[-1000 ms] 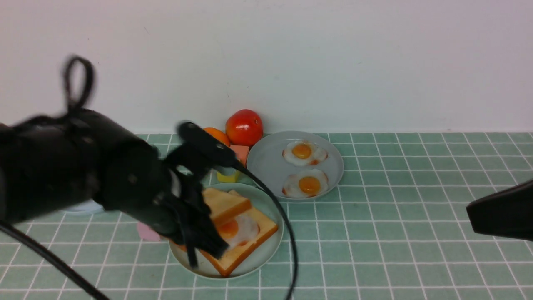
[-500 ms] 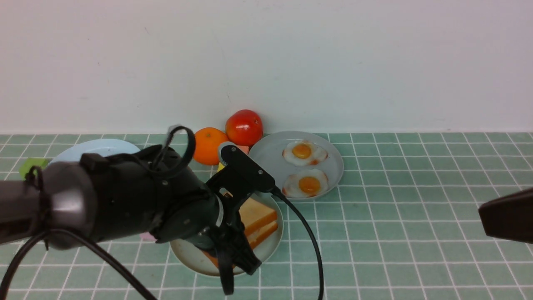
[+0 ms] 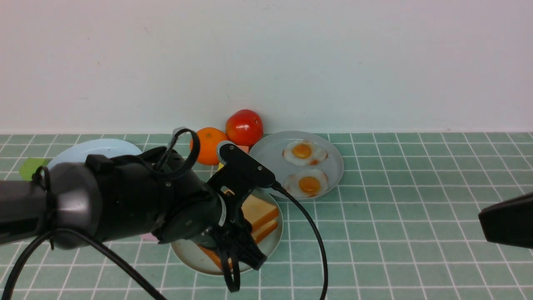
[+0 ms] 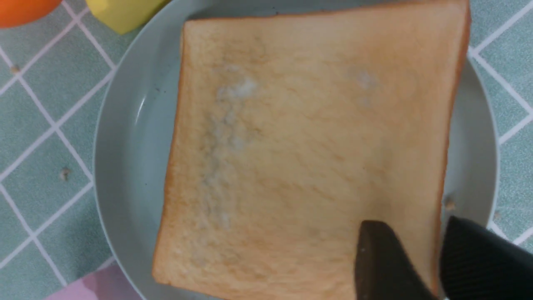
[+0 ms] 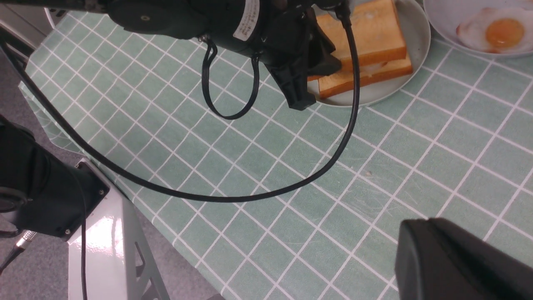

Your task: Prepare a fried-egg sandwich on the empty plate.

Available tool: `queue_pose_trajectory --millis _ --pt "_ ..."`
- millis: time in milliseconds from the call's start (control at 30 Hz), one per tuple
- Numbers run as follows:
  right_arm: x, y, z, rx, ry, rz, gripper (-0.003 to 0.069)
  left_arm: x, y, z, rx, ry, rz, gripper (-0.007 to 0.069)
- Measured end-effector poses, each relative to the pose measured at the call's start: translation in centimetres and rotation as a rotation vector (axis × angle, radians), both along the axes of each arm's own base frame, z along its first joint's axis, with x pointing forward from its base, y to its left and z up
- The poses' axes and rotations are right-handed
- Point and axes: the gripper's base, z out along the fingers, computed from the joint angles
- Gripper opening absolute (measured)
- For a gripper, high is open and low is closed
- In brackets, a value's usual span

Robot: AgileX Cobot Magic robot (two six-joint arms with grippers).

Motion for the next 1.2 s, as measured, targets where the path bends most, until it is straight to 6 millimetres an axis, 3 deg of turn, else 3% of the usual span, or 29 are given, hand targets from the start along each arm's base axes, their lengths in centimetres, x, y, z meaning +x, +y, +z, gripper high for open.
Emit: queue_pose_trajectory --millis 167,300,333,400,533,567,600,633,733,900,967,1200 --pt "0.0 0.0 0.0 0.000 0.001 0.001 0.0029 0.0 0.0 0.2 -0.007 -0.003 0.002 0.0336" --pt "0.0 0.0 0.0 0.000 0.001 0.001 0.0029 -0.5 0.2 1.9 -0.064 -0.017 0.028 0.0353" --pt "0.0 0.0 0.0 0.000 0.001 0.001 0.0029 -1.1 0.5 3.5 -0.107 -0.039 0.038 0.0342" --pt "0.0 0.0 0.0 -0.002 0.003 0.003 0.0029 -2.1 0.9 6.0 -0.178 -0.072 0.053 0.0296" --pt "-0.6 -0.3 0.1 -0.019 -0.017 0.000 0.0030 -6.4 3.9 12.8 -0.396 -0.210 0.066 0.0084" --pt "-0.6 -0.3 0.1 -0.022 -0.020 -0.001 0.0030 -6.7 4.1 13.1 -0.410 -0.218 0.066 0.0073" --pt "-1.3 -0.7 0.3 -0.043 -0.045 -0.015 0.0031 -8.8 5.7 14.7 -0.485 -0.281 0.060 -0.0001" --pt "-1.5 -1.0 0.3 -0.061 -0.055 -0.032 0.0031 -10.2 6.8 15.3 -0.526 -0.320 0.054 -0.0014" --pt "-2.8 -2.0 0.5 -0.108 -0.091 -0.101 0.0031 -13.7 9.5 15.4 -0.626 -0.394 0.046 -0.0013" --pt "-5.8 -4.1 0.4 -0.158 -0.162 -0.264 0.0031 -18.3 13.0 11.9 -0.789 -0.462 0.052 -0.0013" --pt "-7.2 -5.0 -0.5 -0.157 -0.186 -0.333 0.0031 -19.9 14.2 10.0 -0.869 -0.523 0.042 -0.0013" --pt "-10.3 -6.6 -4.0 -0.071 -0.246 -0.512 0.0031 -21.7 15.6 6.8 -0.976 -0.631 0.012 -0.0013"
